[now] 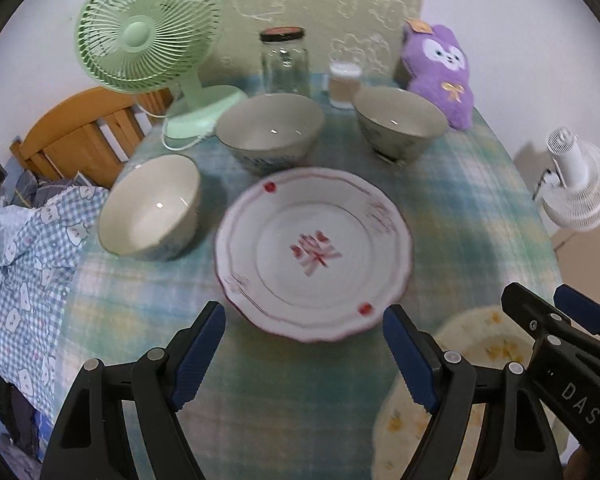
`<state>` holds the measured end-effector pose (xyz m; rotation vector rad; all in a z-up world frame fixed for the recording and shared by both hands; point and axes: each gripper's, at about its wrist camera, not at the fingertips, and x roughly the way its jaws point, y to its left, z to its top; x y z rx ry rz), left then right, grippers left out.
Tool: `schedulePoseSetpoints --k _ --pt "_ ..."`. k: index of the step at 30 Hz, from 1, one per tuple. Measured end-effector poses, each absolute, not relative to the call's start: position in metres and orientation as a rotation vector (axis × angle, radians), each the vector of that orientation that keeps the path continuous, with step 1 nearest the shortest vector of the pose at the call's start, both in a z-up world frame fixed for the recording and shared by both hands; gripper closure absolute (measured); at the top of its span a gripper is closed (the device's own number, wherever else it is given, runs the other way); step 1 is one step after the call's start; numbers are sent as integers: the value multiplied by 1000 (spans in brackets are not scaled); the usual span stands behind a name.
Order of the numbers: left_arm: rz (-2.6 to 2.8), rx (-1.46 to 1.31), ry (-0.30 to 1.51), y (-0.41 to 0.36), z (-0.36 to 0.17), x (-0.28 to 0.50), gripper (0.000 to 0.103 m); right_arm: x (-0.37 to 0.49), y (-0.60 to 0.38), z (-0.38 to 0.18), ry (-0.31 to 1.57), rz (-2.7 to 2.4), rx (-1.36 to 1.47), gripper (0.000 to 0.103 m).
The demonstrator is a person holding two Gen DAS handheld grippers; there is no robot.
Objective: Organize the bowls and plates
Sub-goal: 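Move both grippers to the white red-rimmed plate with red character, then close both grippers on the red-rimmed plate rim and lift it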
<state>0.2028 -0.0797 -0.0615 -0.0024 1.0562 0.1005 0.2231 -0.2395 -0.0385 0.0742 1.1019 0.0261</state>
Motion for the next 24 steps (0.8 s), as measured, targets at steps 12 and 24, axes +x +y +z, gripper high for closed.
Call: schedulePoseSetpoints --k 12,24 --pt "172 -28 1065 -47 -95 246 25 276 -191 -67 1087 98 44 36" --pt "242 -56 1124 -28 -132 274 40 315 -166 -110 1153 123 16 42"
